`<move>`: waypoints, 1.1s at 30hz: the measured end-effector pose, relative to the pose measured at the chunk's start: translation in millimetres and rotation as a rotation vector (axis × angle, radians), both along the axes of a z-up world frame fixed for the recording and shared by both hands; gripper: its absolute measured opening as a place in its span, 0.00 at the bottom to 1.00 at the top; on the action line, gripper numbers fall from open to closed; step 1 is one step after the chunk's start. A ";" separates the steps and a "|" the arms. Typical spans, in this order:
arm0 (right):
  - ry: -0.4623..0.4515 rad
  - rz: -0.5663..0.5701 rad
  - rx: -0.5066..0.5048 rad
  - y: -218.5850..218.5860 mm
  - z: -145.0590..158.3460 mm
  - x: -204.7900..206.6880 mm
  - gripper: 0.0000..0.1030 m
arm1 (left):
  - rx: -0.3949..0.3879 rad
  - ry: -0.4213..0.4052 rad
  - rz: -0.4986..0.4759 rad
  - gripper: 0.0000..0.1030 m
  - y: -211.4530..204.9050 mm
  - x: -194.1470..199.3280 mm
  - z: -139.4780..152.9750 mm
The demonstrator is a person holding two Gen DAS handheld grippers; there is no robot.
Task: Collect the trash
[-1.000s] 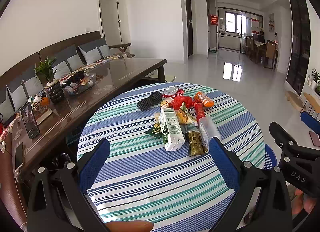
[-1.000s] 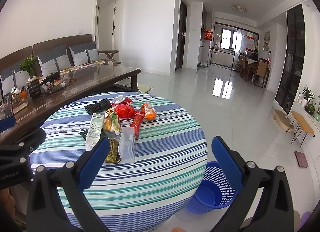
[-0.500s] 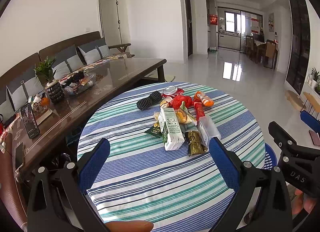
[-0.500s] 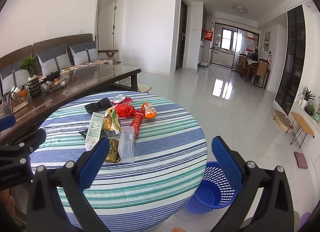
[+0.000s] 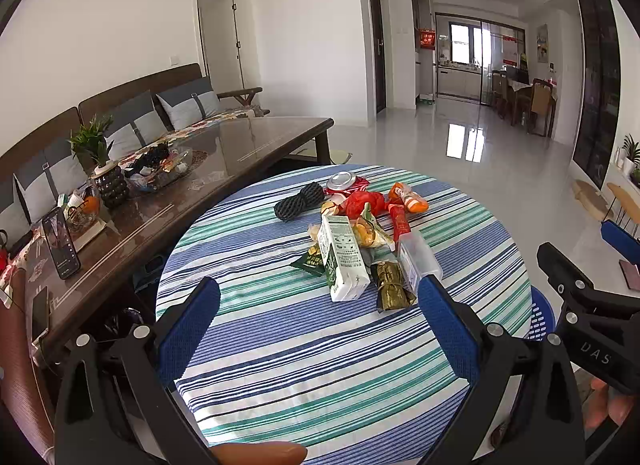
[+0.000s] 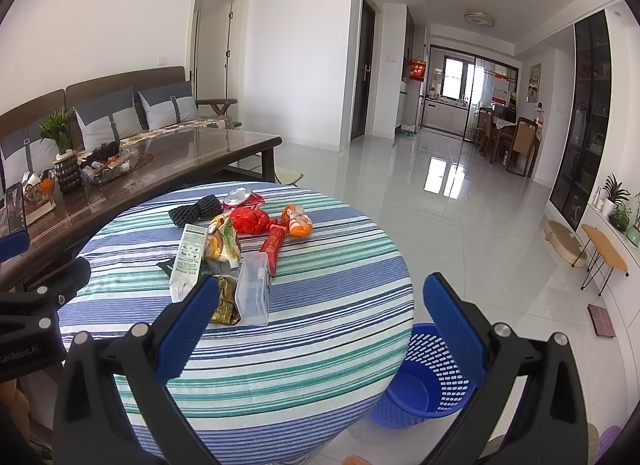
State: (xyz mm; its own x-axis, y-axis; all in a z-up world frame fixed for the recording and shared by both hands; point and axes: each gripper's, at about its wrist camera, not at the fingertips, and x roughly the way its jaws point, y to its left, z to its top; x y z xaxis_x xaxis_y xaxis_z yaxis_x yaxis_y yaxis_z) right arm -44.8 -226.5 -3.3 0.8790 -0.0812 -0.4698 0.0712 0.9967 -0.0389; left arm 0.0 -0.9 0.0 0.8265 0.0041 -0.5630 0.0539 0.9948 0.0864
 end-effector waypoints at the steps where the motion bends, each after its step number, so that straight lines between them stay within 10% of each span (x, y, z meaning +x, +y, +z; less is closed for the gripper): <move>1: 0.000 0.000 -0.001 -0.5 -0.2 -0.1 0.96 | 0.000 0.000 0.000 0.95 0.0 0.0 0.0; 33: 0.004 -0.002 -0.008 -8.2 -14.6 -1.4 0.96 | 0.003 0.001 0.006 0.95 5.2 -3.9 -0.2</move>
State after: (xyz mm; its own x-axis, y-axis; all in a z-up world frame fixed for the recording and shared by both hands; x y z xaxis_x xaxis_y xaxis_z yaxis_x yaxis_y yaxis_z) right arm -46.2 -234.7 -17.9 0.8770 -0.0865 -0.4727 0.0730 0.9962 -0.0469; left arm -3.9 4.3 -0.2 0.8258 0.0107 -0.5638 0.0483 0.9948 0.0896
